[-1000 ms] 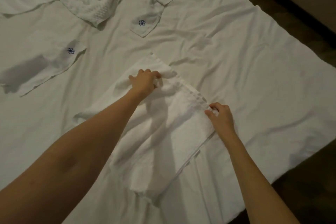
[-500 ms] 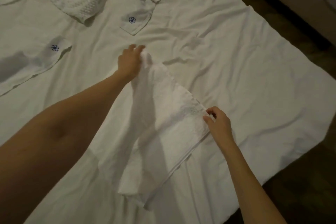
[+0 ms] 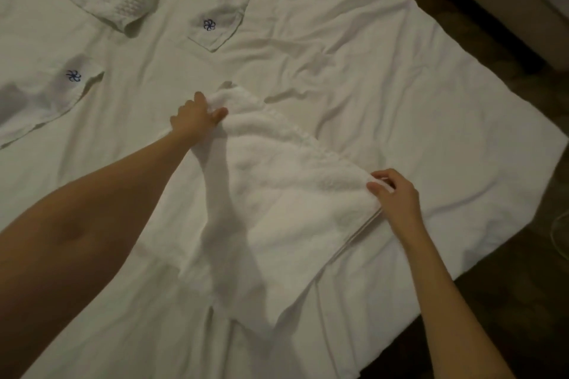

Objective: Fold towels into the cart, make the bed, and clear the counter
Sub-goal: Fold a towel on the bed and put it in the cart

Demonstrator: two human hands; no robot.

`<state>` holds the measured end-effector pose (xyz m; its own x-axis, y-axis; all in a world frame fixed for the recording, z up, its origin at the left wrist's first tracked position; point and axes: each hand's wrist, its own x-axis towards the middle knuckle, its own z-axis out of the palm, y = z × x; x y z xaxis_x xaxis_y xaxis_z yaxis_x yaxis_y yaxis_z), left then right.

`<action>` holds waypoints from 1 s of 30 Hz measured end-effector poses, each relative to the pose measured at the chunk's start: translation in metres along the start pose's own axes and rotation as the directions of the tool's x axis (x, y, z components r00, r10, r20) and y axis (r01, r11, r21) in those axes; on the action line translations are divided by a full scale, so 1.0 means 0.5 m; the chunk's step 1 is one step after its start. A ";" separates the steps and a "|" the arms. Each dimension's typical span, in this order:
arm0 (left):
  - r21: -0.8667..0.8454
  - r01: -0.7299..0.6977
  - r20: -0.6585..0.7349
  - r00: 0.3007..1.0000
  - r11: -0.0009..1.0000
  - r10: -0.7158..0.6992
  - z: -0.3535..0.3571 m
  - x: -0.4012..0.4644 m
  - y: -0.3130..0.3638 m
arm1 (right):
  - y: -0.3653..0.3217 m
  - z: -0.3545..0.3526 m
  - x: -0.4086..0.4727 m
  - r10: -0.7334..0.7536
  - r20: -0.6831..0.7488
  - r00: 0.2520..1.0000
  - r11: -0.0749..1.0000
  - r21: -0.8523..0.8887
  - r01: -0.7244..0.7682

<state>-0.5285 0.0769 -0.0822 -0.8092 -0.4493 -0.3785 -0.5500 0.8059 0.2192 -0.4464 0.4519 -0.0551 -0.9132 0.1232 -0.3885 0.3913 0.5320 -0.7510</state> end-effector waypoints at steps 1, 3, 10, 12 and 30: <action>-0.028 -0.009 -0.008 1.000 1.000 0.009 -0.002 -0.002 -0.002 | -0.001 0.004 0.004 0.015 -0.028 0.999 1.000 0.026 -0.014; -0.077 0.023 -0.042 0.999 0.997 -0.026 -0.008 -0.009 -0.016 | 0.002 0.029 -0.011 0.068 -0.110 0.992 0.994 0.092 -0.058; 0.015 0.186 -0.144 0.973 0.982 -0.182 -0.006 -0.103 -0.201 | 0.031 0.153 -0.175 0.266 -0.214 0.940 0.921 0.345 -0.182; -0.003 0.225 -0.127 0.966 0.974 -0.223 0.003 -0.141 -0.250 | 0.019 0.198 -0.234 0.259 -0.160 0.953 0.923 0.333 -0.195; -0.085 -0.054 -0.290 0.957 0.995 0.027 0.045 -0.367 -0.300 | 0.103 0.198 -0.376 0.017 0.120 0.993 0.995 0.099 -0.029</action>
<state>-0.2926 0.0471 -0.0659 -0.8488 -0.5200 -0.0955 -0.5213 0.7930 0.3152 -0.2434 0.3731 -0.0735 -0.8860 0.0305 -0.4627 0.4270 0.4428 -0.7884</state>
